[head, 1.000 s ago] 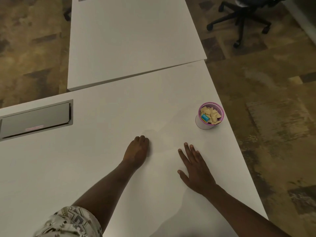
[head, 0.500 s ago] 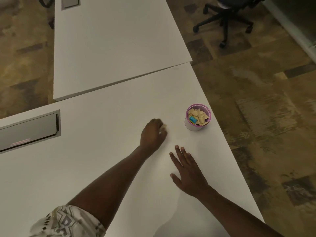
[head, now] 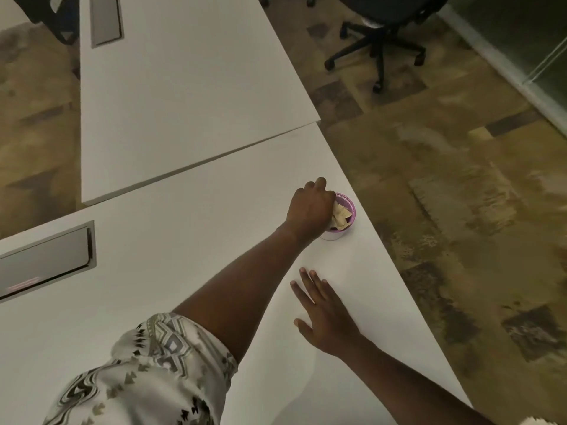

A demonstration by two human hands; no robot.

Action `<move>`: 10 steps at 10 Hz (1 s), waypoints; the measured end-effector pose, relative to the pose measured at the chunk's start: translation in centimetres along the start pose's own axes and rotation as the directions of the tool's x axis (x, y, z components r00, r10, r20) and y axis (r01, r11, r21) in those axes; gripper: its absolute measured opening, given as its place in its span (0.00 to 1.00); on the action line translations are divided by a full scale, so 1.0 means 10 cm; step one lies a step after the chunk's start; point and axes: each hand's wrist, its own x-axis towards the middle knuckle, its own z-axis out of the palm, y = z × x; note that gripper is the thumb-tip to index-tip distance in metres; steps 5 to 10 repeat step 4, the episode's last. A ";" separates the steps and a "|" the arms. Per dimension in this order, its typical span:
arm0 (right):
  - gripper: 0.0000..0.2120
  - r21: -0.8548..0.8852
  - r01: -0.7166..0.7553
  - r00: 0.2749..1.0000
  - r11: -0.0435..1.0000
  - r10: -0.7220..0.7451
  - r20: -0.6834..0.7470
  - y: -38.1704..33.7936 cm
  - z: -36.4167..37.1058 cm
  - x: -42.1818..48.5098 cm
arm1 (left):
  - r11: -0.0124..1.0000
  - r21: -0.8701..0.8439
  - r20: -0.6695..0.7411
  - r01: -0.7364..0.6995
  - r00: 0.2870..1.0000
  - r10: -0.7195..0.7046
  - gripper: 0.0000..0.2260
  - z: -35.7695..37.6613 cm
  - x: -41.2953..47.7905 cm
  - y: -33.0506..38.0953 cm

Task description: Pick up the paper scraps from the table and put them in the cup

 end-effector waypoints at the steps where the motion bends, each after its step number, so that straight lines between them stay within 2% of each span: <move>1: 0.37 -0.013 0.001 1.000 1.000 -0.001 0.018 -0.02 -0.02 0.02 | 0.999 0.026 0.007 -0.022 1.000 0.022 0.13 0.03 -0.02 0.00; 3: 0.38 -0.014 -0.006 0.996 1.000 0.007 0.090 -0.06 -0.12 0.06 | 0.998 -0.056 -0.041 -0.002 0.999 0.000 0.15 -0.08 -0.23 0.00; 4: 0.36 0.026 -0.050 0.991 0.998 0.046 0.129 -0.12 -0.26 0.10 | 0.994 -0.090 -0.039 0.068 0.997 -0.072 0.16 -0.09 -0.51 -0.10; 10: 0.36 0.026 -0.050 0.991 0.998 0.046 0.129 -0.12 -0.26 0.10 | 0.994 -0.090 -0.039 0.068 0.997 -0.072 0.16 -0.09 -0.51 -0.10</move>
